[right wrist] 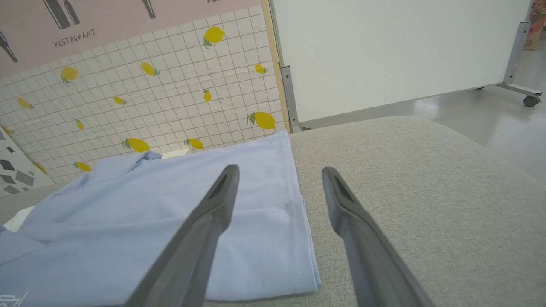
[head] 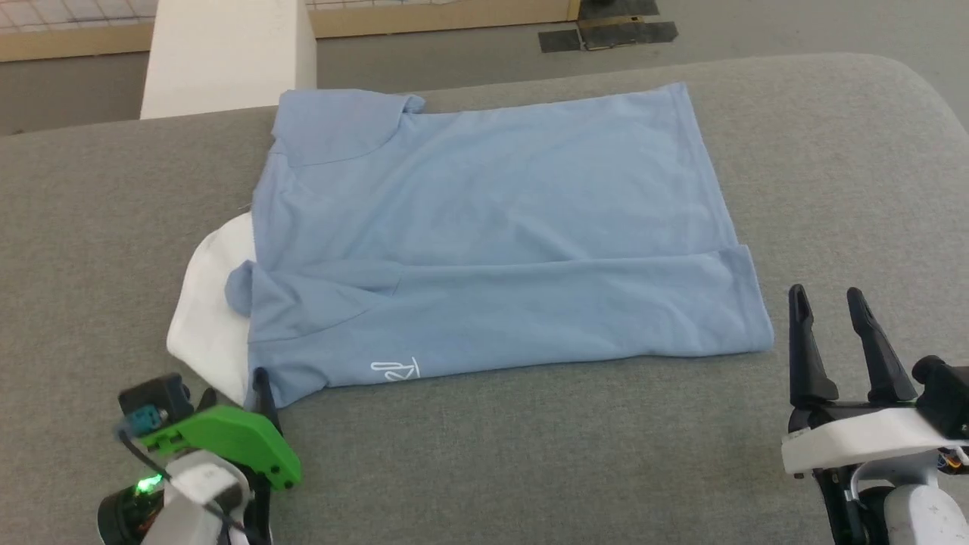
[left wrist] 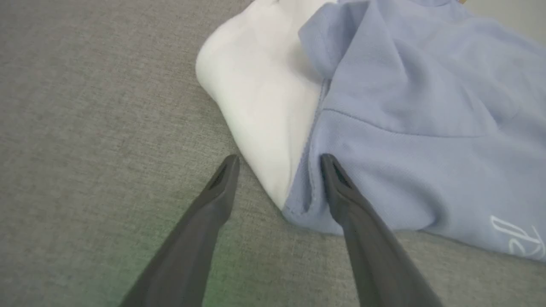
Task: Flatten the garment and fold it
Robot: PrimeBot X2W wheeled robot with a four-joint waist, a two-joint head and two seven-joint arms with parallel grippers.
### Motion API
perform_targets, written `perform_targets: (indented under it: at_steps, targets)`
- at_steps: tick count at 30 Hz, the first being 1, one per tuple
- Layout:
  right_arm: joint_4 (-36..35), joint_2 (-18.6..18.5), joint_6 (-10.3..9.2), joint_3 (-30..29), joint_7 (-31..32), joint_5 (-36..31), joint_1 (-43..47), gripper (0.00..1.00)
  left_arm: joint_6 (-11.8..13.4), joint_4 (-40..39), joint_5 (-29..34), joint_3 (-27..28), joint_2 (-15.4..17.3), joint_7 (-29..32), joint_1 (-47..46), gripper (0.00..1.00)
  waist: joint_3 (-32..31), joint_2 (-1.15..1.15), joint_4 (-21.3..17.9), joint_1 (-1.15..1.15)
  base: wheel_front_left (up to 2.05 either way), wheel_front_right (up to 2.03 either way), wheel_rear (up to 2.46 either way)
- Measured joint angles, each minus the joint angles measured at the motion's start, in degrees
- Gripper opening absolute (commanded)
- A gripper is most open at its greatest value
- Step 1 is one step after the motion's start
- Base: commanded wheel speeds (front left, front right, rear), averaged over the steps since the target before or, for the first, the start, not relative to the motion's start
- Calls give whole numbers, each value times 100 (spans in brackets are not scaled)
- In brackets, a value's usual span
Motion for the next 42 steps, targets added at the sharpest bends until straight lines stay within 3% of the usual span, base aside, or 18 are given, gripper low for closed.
perform_targets:
  at_steps: [5,6,7,8,15,19,33,34,35,36,37,38,42]
  targets:
    - [7,13,0,75,7,0,-1,100,215,214,-300,114,10,764,-309,100,41,0,-118,0,0,0,0]
    - [7,15,0,101,8,-2,-1,100,242,230,-356,116,35,981,-345,87,49,0,-142,0,0,0,0]
    - [5,20,0,118,9,-5,-1,100,241,222,-377,102,75,1118,-375,37,53,0,-161,0,0,0,0]
    - [5,24,0,133,9,-4,-1,100,240,185,-385,88,116,1239,-382,0,60,0,-182,0,0,0,0]
    - [46,31,0,124,37,-15,-3,100,177,-103,-424,63,174,1238,-328,0,114,0,-203,0,0,0,0]
    - [235,33,0,-54,422,-152,-81,100,88,-149,-423,14,157,1100,-303,0,116,0,-113,0,0,0,0]
    - [1391,53,0,-851,4700,-654,-1460,100,-207,-109,-326,-270,11,732,-435,0,264,0,301,0,0,0,0]
    - [1428,51,0,-910,4929,-657,-1514,96,-221,-102,-324,-283,-4,701,-447,0,285,0,329,0,0,0,0]
    - [1432,51,0,-938,5076,-673,-1557,76,-243,-98,-318,-303,-11,684,-463,0,301,0,351,0,0,0,0]
    - [1425,45,0,-966,5225,-702,-1608,47,-266,-88,-309,-321,-14,656,-487,0,321,0,376,0,0,0,0]
    - [1421,40,0,-999,5348,-701,-1656,37,-275,-80,-304,-333,-21,638,-499,0,342,0,399,0,0,0,0]
    - [1412,33,0,-1016,5423,-700,-1685,2,-291,-76,-303,-339,-27,612,-509,0,357,0,417,0,0,0,0]
    - [1281,51,1,-1044,5497,-593,-1706,0,-342,-45,-272,-377,-44,455,-536,0,397,0,470,0,0,0,0]
